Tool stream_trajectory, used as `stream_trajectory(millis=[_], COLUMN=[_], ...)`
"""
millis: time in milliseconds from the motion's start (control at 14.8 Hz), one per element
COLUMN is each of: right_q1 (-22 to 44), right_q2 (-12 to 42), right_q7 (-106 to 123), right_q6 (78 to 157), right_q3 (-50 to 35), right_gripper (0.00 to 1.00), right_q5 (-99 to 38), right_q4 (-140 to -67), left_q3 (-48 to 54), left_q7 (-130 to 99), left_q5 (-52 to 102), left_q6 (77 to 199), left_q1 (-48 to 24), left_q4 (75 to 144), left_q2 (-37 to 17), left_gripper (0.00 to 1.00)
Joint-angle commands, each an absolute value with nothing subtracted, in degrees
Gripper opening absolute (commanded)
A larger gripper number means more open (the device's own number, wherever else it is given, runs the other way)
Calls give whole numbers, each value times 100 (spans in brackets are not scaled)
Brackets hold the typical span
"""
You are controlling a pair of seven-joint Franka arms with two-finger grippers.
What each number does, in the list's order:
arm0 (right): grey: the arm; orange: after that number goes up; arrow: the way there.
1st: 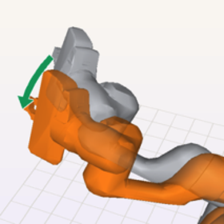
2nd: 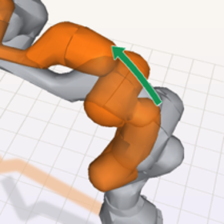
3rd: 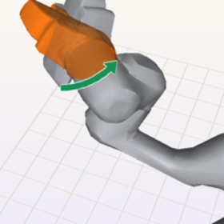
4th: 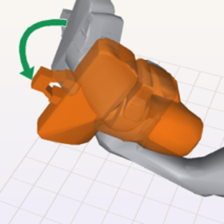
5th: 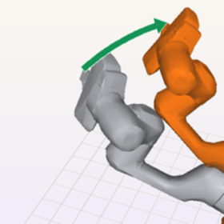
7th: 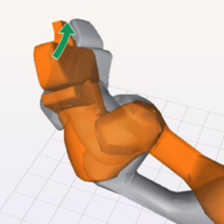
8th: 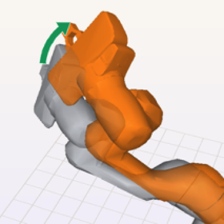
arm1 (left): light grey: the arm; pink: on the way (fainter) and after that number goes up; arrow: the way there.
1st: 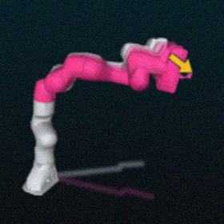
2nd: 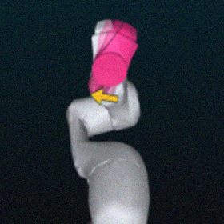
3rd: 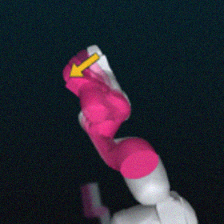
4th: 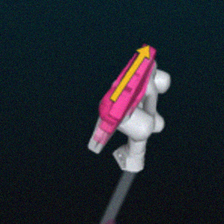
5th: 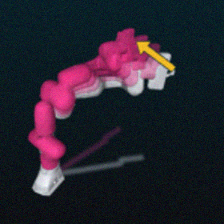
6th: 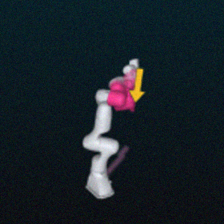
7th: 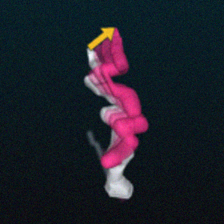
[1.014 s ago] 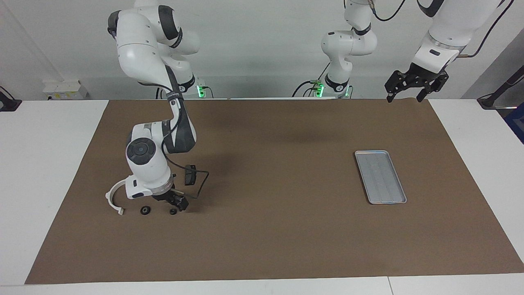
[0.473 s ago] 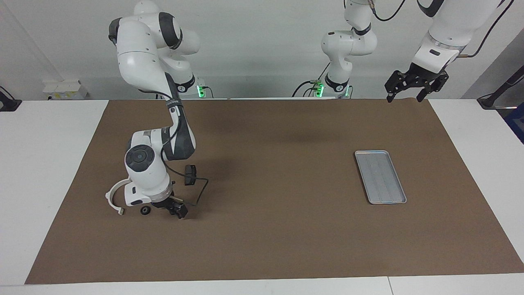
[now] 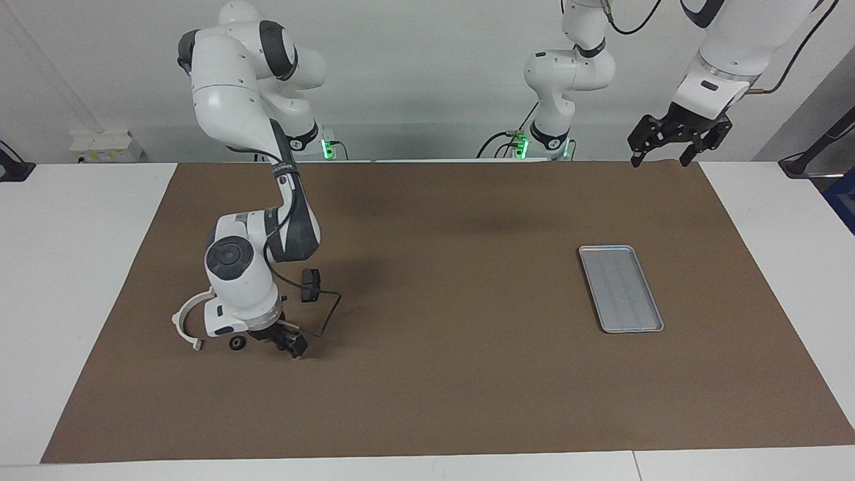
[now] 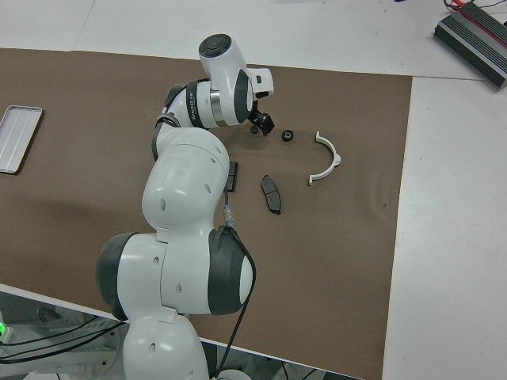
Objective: Pick bearing gear from pile to tray
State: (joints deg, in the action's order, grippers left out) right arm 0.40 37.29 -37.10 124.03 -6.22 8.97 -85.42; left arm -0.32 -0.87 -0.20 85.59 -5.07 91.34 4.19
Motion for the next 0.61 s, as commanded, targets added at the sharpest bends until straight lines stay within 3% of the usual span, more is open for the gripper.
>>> stream_trajectory(millis=[0,541], right_q1=[18,18], right_q2=[3779,3788], right_q7=[-3946,-3946], right_q6=[12463,12551], right_q3=[-677,-677], right_gripper=[97,97], right_q5=[1046,1046], right_q4=[-8517,-8613], left_q3=[-105,-105], left_q7=[-97,-97], left_q5=[53,53], left_q6=[8499,8499], left_q1=[-580,-571], left_q4=[9167,9167], left_q2=[457,457], left_gripper=[100,100])
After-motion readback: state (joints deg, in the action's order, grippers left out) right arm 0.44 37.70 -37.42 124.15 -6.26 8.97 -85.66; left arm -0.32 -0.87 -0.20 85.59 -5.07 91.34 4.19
